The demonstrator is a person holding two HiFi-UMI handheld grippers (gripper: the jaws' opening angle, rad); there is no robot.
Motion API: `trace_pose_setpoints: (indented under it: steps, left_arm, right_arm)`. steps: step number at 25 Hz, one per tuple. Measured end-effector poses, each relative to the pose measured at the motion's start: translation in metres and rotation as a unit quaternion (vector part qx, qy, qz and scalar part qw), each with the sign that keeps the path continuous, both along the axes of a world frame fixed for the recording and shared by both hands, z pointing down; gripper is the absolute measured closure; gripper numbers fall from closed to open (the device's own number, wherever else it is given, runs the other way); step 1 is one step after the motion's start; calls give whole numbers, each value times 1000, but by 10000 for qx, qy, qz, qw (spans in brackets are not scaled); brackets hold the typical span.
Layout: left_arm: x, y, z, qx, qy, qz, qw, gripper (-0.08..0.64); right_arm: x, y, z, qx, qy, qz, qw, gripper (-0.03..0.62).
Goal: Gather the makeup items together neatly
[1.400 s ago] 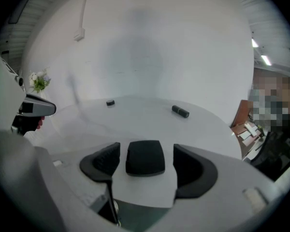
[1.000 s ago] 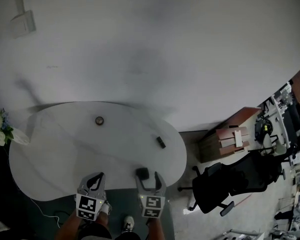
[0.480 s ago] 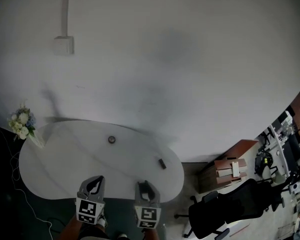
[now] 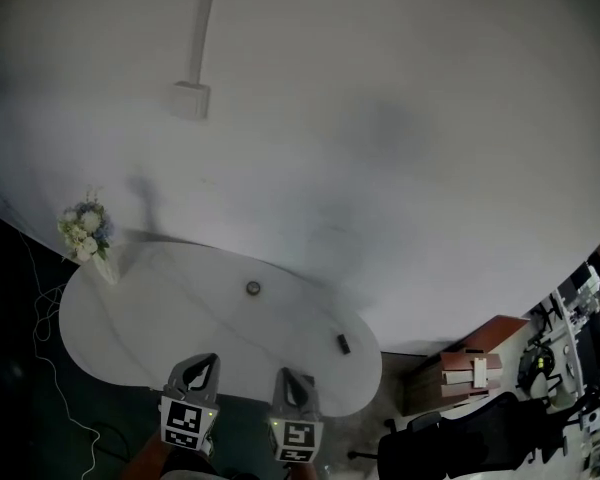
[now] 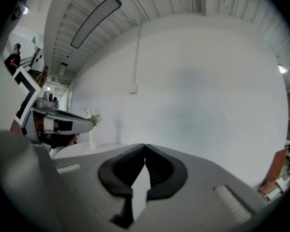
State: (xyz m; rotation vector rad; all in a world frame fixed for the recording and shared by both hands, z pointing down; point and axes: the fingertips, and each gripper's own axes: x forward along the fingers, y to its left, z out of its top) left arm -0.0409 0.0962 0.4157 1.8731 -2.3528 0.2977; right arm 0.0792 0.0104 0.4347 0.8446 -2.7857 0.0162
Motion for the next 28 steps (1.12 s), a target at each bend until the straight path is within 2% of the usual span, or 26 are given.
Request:
trace_pose_setpoints:
  steps: [11, 20, 28]
  left_arm:
    - [-16, 5, 5, -7, 59, -125, 9999, 551]
    - [-72, -22, 11, -41, 159, -72, 9998, 551]
    - [-116, -60, 14, -20, 290, 258, 9992, 551]
  right_arm:
    - [-24, 2, 6, -53, 47, -212, 9998, 588]
    - [-88, -23, 3, -45, 83, -224, 9997, 588]
    - [-124, -59, 3, 30, 262, 116, 9996, 588]
